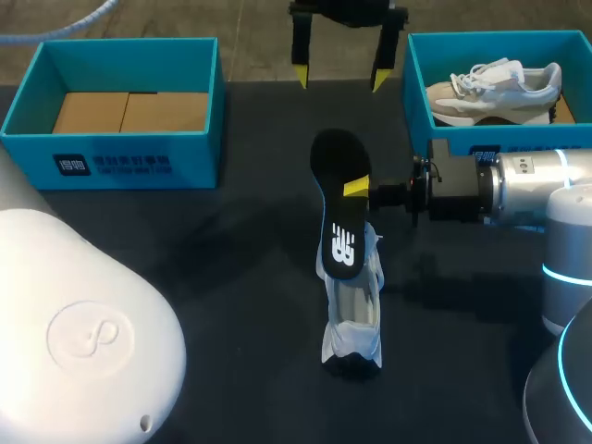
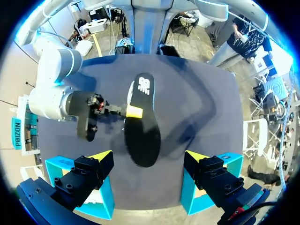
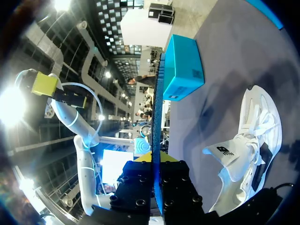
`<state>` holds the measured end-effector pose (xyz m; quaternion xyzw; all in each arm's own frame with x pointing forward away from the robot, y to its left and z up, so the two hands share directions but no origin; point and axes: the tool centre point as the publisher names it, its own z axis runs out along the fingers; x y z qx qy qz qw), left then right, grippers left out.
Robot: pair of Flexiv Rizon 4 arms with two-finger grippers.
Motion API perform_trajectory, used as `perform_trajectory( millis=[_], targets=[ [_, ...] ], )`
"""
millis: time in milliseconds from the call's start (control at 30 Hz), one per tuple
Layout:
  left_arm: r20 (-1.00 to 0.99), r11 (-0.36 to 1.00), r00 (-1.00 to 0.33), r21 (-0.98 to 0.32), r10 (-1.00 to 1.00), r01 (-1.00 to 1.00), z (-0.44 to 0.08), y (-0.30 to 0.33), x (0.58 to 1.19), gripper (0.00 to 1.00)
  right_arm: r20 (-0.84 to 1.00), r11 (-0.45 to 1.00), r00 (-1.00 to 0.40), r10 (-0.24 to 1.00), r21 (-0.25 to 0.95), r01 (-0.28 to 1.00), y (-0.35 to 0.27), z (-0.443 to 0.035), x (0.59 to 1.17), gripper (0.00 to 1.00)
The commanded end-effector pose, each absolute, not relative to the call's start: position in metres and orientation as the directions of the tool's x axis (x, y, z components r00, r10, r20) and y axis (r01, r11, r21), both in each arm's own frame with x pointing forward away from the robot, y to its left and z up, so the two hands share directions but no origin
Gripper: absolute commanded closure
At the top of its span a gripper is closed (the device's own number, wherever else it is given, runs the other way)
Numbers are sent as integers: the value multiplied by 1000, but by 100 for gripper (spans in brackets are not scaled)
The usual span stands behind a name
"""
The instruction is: Take the shoe out of the shoebox, open the shoe tongue, remove and reinsert the insole, then place the shoe into the shoebox
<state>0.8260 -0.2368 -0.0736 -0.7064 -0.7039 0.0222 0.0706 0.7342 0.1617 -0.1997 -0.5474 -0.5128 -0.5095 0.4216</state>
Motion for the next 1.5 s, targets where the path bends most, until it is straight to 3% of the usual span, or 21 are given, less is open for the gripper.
perform_trajectory(
  millis=[33,333,533,700,967,1333,1500],
  targets=[
    [-13,-6,4,-105,1000,994,-73,-230,821,0,990,-117,-44,137,60,991,163,-199,734,100],
    [-322,-17,11,-16,947,1000,-65,-212,812,0,990,-117,-44,137,60,991,163,-199,734,100],
    [-575,13,37,82,817,997,-67,-194,806,0,990,-117,-44,137,60,991,163,-199,734,100],
    [-738,32,36,78,674,996,-78,-187,805,0,990,-117,-44,137,60,991,163,-199,734,100],
    [-879,16,84,104,470,994,-85,-179,796,0,990,-117,-44,137,60,991,163,-199,734,100],
    [-985,33,15,21,172,999,-92,-161,800,0,990,-117,-44,137,60,991,163,-199,734,100],
    [-985,33,15,21,172,999,-92,-161,800,0,990,-117,-44,137,60,991,163,-199,734,100]
  ],
)
